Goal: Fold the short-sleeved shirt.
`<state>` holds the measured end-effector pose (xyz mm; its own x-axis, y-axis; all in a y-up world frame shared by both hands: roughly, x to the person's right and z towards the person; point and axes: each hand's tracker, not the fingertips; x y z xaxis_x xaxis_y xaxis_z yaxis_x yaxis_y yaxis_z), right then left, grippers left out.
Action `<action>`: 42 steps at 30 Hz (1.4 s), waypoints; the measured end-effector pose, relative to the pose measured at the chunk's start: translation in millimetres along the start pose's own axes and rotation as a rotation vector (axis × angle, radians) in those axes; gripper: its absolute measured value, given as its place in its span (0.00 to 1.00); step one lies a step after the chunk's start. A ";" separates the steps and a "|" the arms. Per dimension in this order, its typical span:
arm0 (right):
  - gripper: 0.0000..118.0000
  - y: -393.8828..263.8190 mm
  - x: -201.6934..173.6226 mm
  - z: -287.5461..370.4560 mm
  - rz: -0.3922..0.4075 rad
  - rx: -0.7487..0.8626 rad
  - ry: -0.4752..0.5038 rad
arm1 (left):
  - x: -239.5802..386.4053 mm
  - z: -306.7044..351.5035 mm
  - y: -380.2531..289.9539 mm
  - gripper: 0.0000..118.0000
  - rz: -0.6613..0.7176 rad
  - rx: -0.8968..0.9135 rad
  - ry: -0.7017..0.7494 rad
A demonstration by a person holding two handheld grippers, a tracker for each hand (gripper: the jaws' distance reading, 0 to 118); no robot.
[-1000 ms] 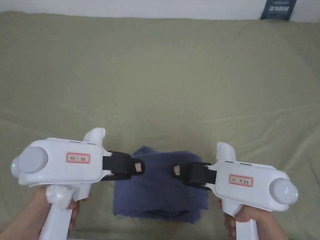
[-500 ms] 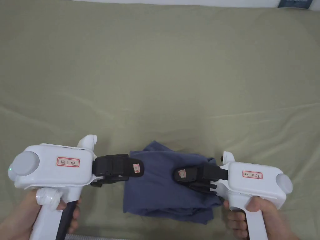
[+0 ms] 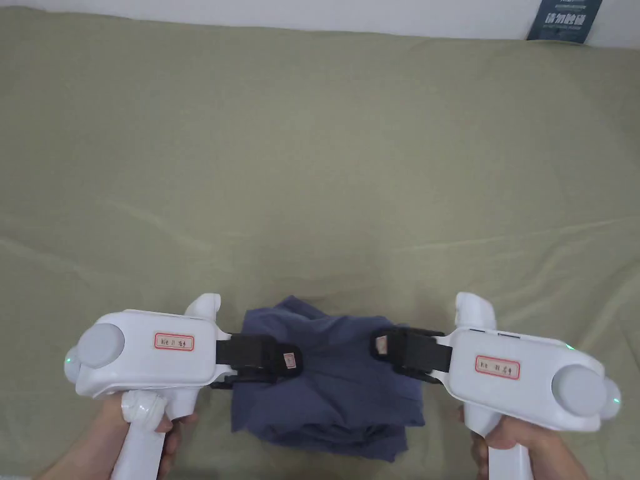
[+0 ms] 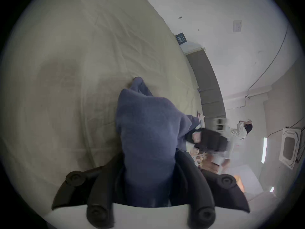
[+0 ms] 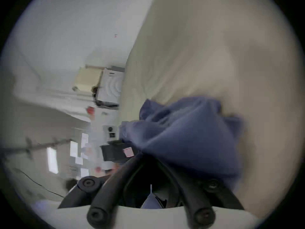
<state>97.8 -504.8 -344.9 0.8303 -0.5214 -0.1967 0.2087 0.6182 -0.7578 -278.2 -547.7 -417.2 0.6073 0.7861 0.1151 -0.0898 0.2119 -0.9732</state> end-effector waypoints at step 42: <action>0.00 -2.4 -302.8 -228.4 0.537 0.338 -0.006 | -162.1 366.3 114.4 0.26 0.037 0.087 0.451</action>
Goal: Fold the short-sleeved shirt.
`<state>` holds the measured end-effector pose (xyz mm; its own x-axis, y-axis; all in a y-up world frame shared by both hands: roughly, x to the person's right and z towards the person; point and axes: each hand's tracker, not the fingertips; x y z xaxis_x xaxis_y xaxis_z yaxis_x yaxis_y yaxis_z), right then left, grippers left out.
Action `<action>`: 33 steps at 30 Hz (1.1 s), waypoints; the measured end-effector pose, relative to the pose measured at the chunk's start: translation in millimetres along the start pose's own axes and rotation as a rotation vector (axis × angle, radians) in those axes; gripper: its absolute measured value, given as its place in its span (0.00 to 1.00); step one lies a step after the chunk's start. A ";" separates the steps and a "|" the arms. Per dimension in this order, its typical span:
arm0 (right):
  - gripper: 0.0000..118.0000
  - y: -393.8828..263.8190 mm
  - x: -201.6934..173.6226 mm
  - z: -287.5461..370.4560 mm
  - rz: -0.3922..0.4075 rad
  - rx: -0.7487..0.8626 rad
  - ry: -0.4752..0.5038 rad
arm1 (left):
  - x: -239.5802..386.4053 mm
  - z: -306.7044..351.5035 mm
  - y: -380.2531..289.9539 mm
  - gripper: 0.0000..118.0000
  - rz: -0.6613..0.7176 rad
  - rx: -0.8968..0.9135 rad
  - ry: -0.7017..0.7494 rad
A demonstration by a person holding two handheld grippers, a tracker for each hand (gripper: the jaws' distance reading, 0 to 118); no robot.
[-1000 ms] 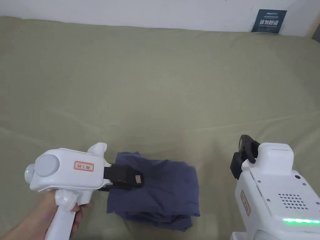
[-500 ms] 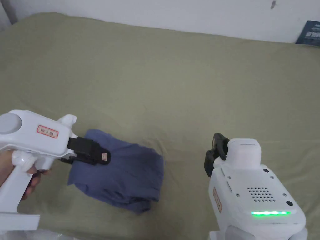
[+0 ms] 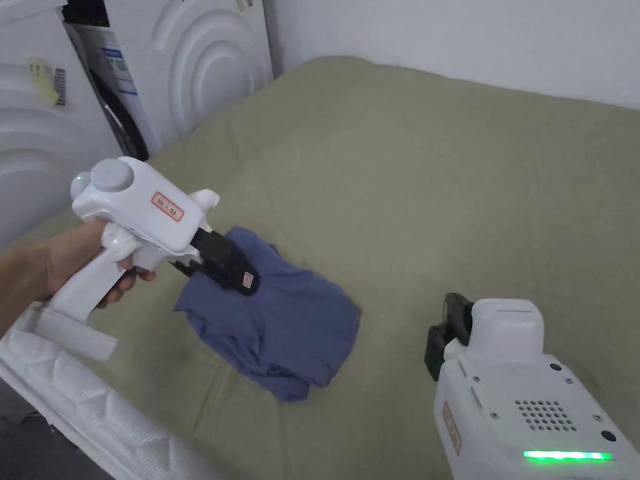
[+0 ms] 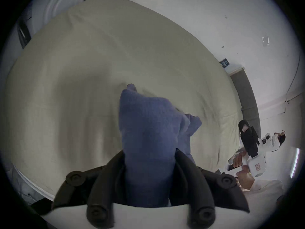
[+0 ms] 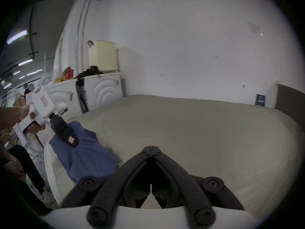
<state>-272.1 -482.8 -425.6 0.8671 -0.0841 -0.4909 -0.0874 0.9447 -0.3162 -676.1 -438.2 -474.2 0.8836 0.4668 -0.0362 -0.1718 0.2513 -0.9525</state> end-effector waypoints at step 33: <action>0.00 51.7 104.5 121.0 -0.038 0.002 -0.113 | 226.3 -25.8 -88.5 0.00 -0.205 0.544 0.018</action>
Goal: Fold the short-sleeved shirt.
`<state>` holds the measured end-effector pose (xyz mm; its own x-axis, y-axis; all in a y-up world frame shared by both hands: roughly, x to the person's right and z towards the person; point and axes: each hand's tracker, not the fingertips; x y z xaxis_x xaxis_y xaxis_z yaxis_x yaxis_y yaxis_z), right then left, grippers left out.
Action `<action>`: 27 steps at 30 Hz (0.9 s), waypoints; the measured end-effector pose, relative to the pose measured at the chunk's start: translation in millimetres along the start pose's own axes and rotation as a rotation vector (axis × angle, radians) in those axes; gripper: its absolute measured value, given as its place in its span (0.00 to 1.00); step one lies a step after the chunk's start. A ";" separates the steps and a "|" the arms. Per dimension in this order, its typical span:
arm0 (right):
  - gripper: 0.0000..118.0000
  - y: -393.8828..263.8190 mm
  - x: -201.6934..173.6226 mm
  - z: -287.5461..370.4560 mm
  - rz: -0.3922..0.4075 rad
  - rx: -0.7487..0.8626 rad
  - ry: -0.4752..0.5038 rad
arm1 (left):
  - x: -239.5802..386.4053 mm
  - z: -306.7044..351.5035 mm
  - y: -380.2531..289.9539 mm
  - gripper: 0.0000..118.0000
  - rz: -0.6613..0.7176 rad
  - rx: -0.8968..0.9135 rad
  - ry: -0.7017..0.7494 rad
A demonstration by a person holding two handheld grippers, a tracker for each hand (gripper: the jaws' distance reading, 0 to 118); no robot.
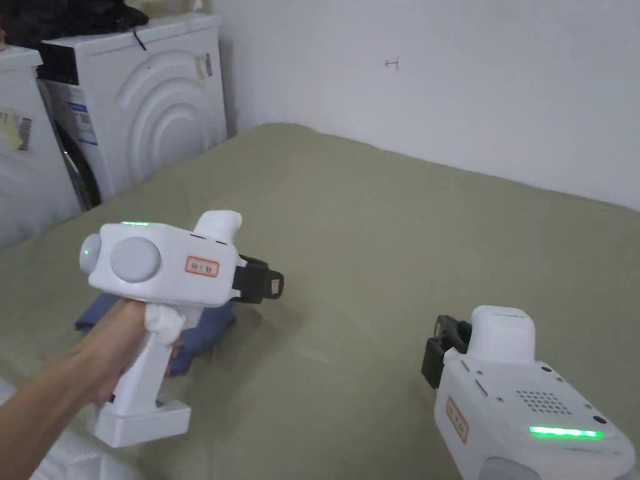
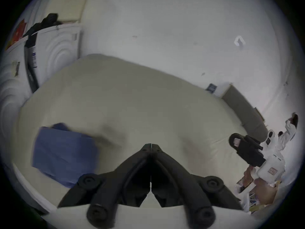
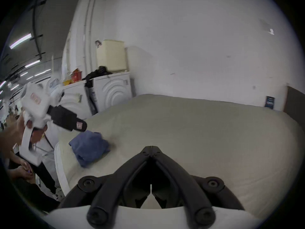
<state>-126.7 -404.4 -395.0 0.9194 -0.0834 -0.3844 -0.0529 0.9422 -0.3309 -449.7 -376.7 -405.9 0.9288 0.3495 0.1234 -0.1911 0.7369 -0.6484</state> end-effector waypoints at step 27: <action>0.00 17.6 171.3 210.0 -0.031 0.202 -0.442 | 310.5 13.8 -81.2 0.00 -0.331 0.467 0.263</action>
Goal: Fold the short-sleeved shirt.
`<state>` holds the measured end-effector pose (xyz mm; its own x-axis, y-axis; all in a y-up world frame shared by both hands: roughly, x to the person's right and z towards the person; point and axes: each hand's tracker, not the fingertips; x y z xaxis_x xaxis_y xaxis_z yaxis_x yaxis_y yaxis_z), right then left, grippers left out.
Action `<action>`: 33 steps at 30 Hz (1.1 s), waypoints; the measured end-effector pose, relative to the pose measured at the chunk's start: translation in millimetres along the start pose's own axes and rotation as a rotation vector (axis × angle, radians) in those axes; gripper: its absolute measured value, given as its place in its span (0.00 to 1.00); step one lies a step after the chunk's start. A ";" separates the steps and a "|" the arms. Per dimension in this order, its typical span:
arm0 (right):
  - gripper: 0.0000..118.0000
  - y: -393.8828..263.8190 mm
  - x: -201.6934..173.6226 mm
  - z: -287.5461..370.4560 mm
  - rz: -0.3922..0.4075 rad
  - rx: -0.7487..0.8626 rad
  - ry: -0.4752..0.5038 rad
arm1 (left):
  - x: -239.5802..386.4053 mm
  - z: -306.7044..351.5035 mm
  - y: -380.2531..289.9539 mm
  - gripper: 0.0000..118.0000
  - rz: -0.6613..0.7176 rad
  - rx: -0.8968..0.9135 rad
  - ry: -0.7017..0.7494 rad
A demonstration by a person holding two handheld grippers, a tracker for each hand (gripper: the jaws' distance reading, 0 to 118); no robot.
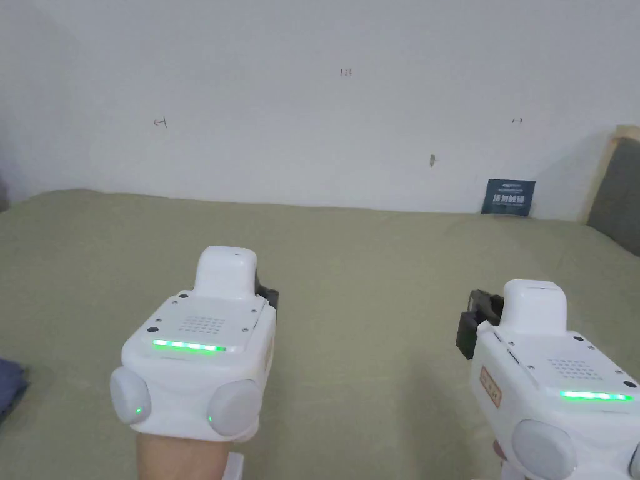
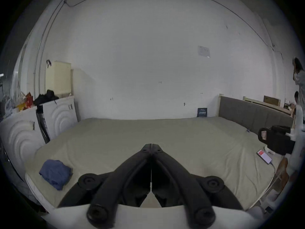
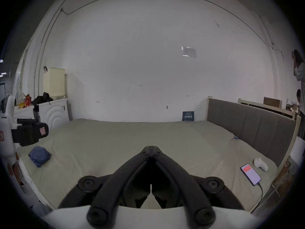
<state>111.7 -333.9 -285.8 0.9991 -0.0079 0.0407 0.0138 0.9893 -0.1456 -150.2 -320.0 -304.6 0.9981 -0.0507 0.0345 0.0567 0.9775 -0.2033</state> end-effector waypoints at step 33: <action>1.00 12.5 -22.5 -15.4 0.082 0.049 -0.014 | -4.3 0.5 9.4 1.00 0.029 -0.006 0.038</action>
<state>90.0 -323.7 -303.7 0.9961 0.0756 0.0447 -0.0708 0.9925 -0.1001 -153.9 -310.5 -306.1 0.9995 -0.0298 -0.0085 0.0273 0.9774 -0.2097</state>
